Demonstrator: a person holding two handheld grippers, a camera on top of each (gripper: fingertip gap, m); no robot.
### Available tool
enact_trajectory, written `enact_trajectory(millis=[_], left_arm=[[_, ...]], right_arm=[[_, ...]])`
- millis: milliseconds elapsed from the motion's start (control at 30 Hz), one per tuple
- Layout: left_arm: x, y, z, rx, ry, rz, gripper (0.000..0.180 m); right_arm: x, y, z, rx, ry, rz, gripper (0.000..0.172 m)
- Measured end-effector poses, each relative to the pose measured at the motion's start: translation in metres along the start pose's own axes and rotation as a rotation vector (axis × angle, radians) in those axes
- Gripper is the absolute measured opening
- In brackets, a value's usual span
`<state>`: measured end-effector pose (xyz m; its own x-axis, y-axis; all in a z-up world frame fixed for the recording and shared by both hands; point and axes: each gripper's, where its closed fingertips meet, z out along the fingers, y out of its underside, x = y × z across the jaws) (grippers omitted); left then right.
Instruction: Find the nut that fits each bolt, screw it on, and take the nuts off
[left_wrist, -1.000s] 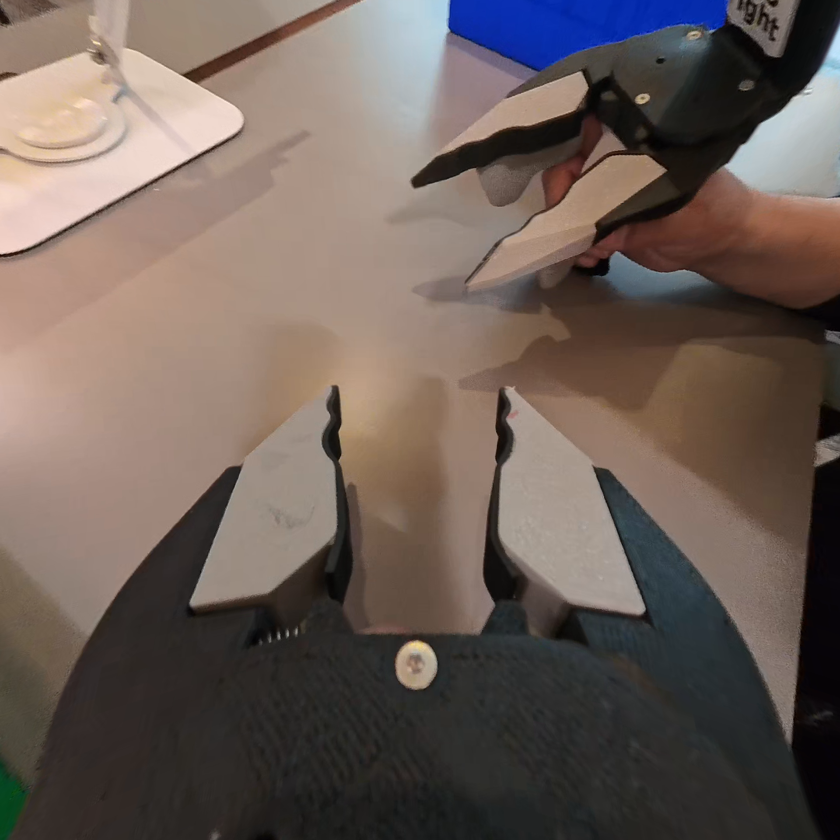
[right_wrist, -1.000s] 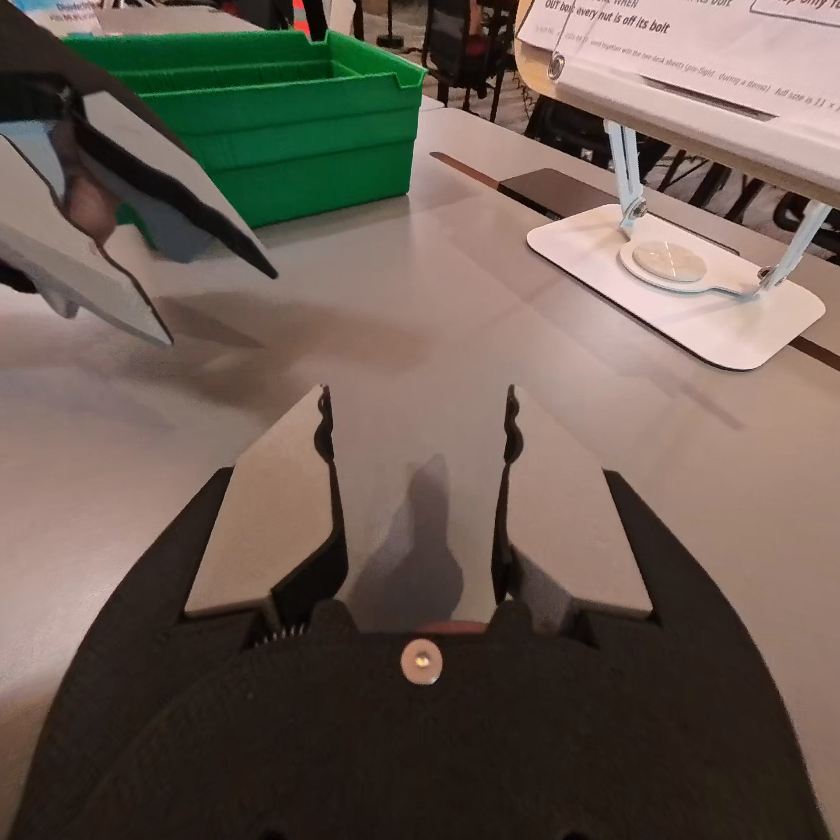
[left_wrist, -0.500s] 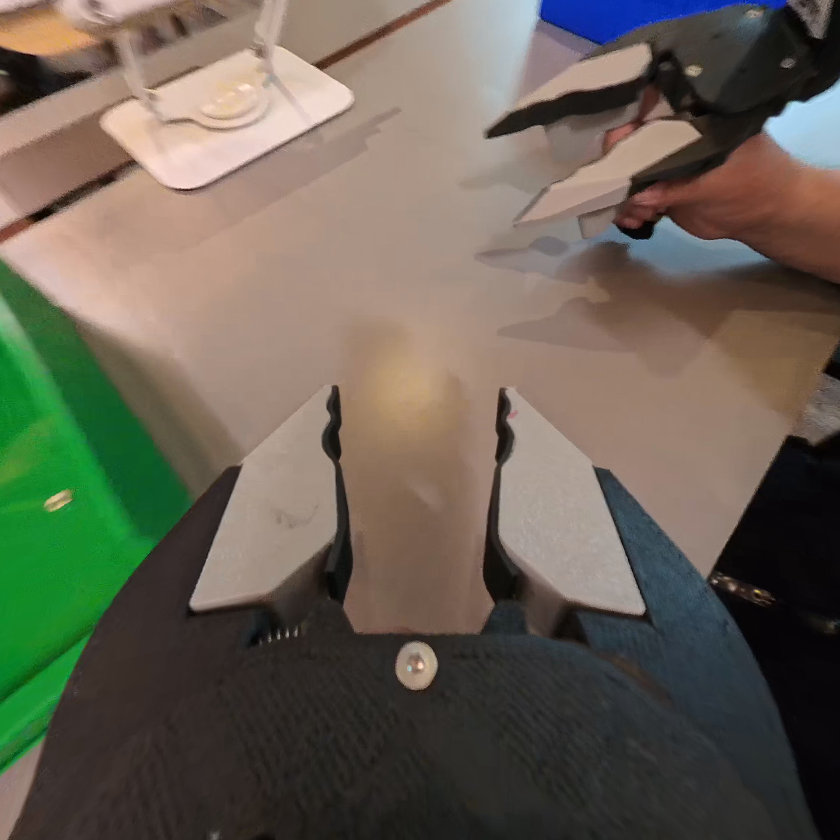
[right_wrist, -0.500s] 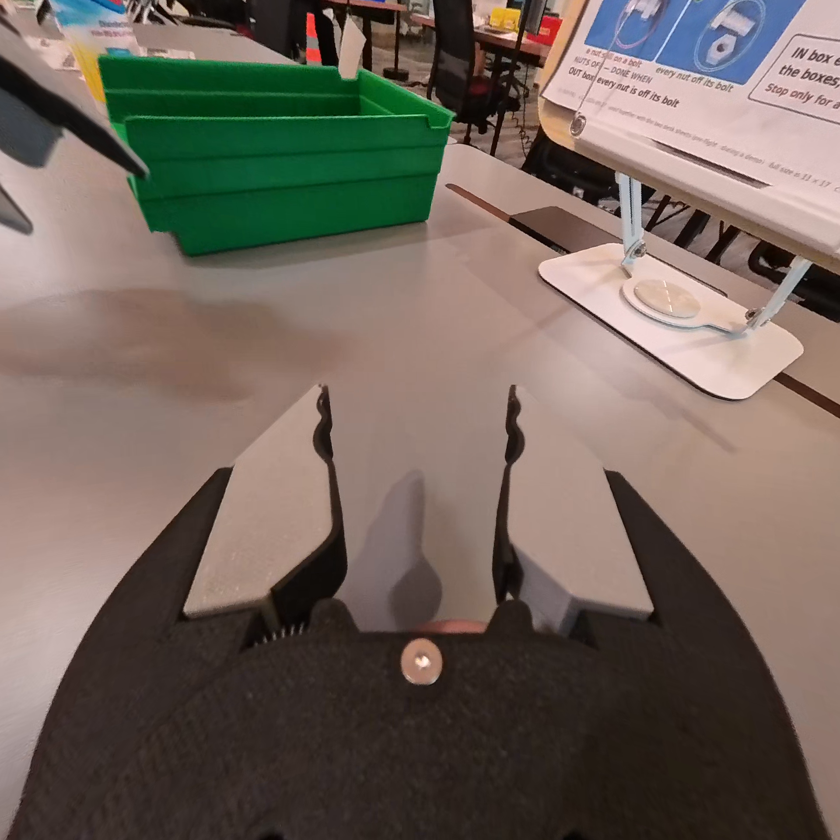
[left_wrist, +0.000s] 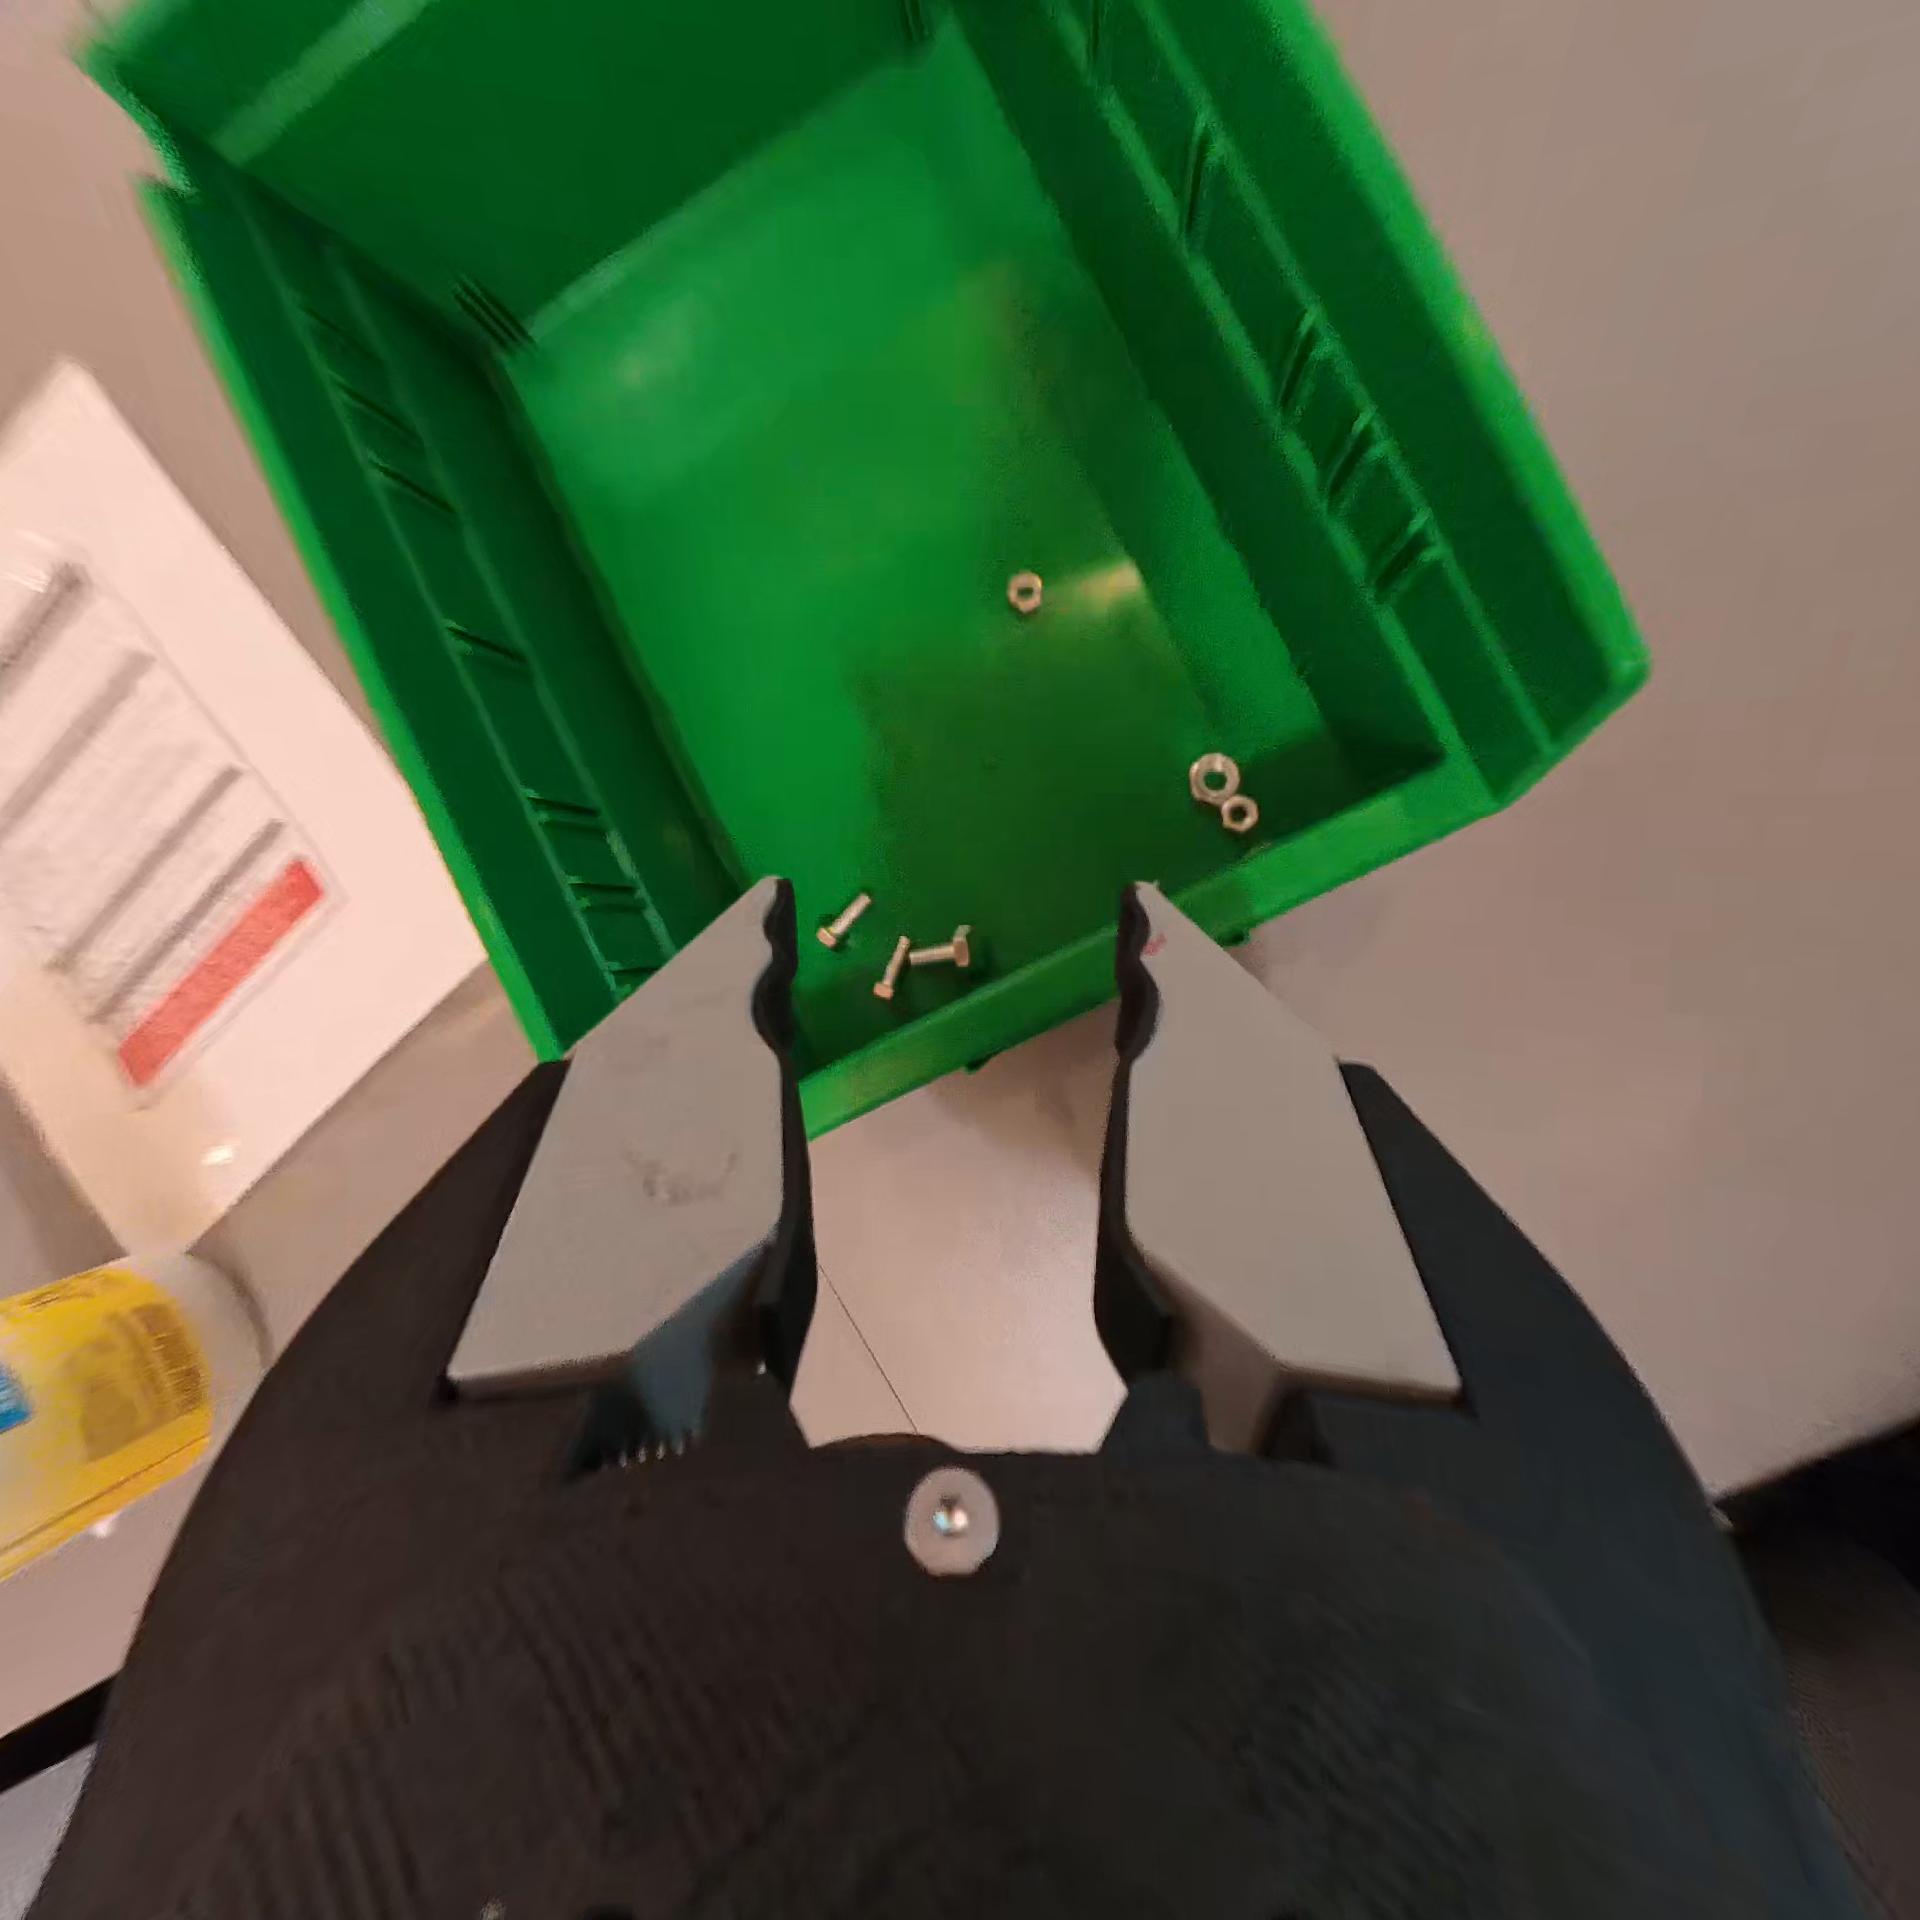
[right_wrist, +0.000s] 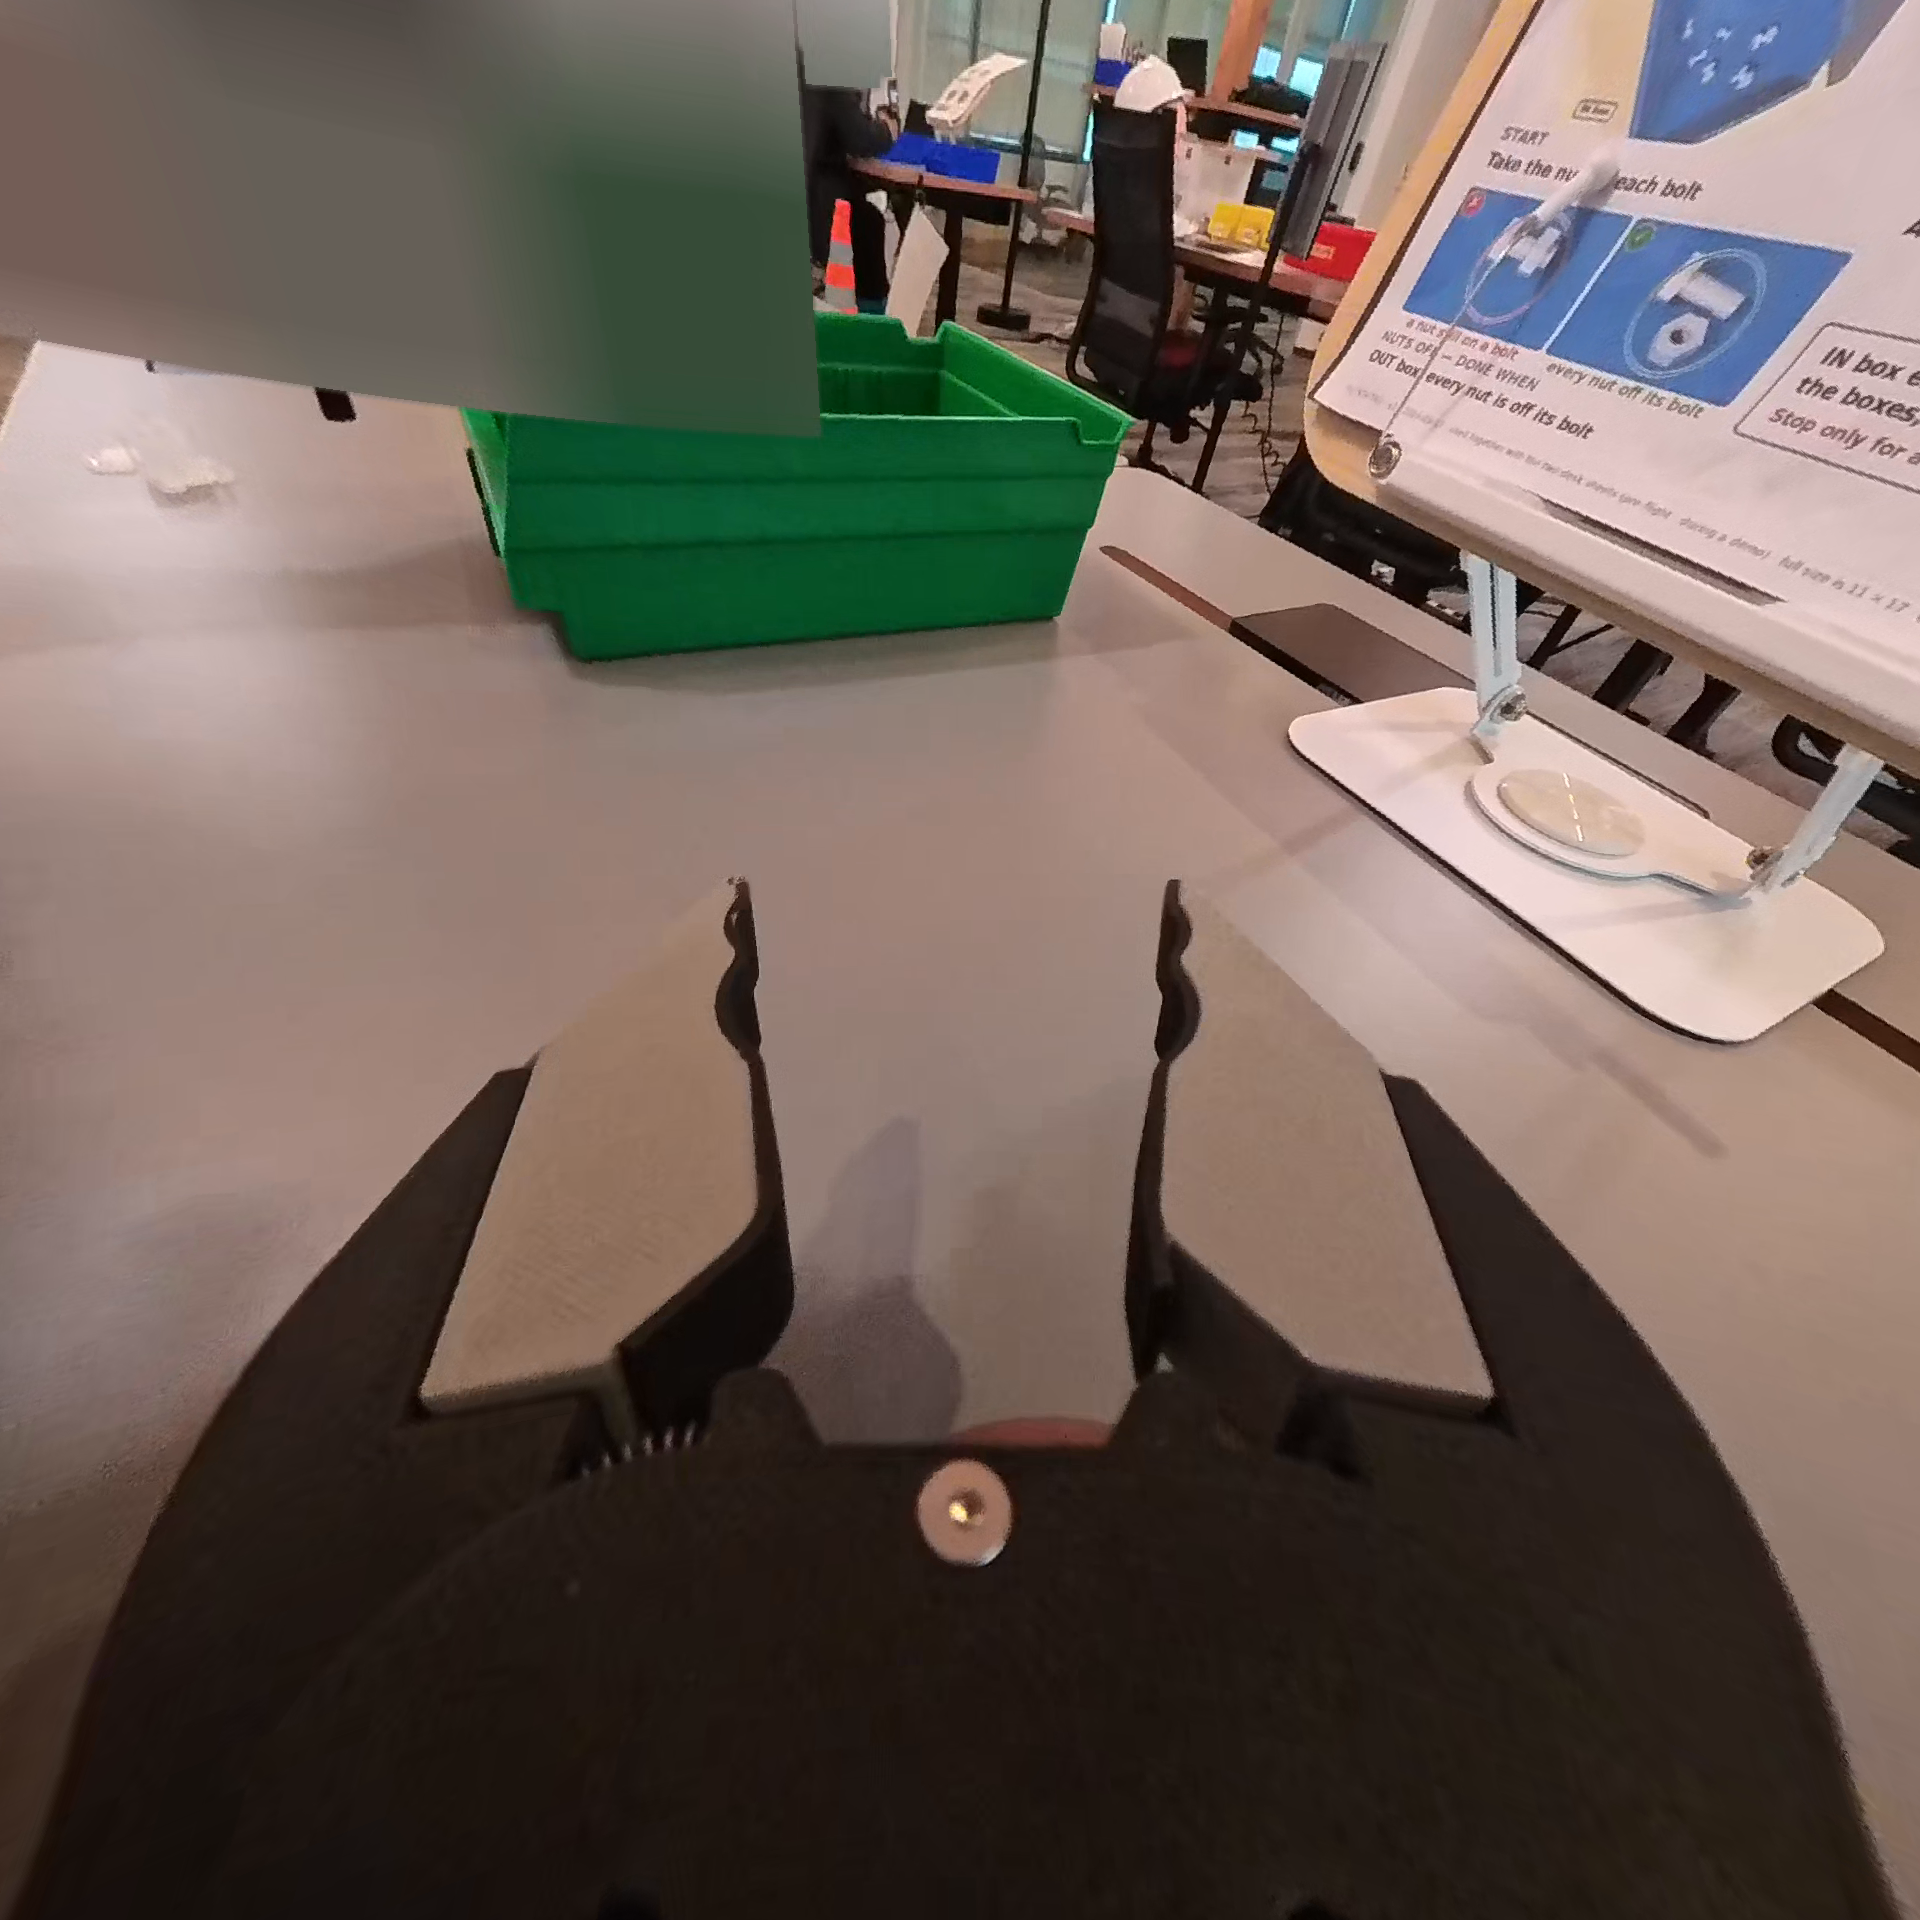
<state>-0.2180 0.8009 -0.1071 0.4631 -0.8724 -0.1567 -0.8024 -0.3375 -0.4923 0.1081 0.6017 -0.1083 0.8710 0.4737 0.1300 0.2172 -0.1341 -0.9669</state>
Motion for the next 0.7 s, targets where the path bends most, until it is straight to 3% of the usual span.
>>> enact_trajectory(millis=[67, 167, 367, 500, 567, 700], left_arm=[[-0.002, 0.007, 0.016, -0.078, 0.077, -0.011, 0.055], [-0.009, 0.02, 0.038, -0.187, 0.079, 0.022, 0.046], [-0.005, 0.048, 0.069, -0.371, 0.18, -0.002, 0.044], [0.004, 0.051, 0.074, -0.462, 0.289, -0.024, 0.031], [0.001, 0.06, 0.07, -0.542, 0.284, 0.014, 0.01], [0.0, 0.064, 0.069, -0.611, 0.306, 0.041, 0.01]], right_arm=[[-0.002, 0.001, 0.001, -0.01, -0.016, 0.007, 0.075], [0.0, 0.005, 0.003, -0.03, -0.021, 0.009, 0.075], [0.007, 0.017, 0.006, -0.059, -0.024, 0.049, 0.075], [0.013, 0.021, 0.006, -0.066, -0.028, 0.094, 0.074], [0.015, 0.021, 0.005, -0.069, -0.021, 0.093, 0.074], [0.016, 0.014, 0.0, -0.05, -0.008, 0.08, 0.072]])
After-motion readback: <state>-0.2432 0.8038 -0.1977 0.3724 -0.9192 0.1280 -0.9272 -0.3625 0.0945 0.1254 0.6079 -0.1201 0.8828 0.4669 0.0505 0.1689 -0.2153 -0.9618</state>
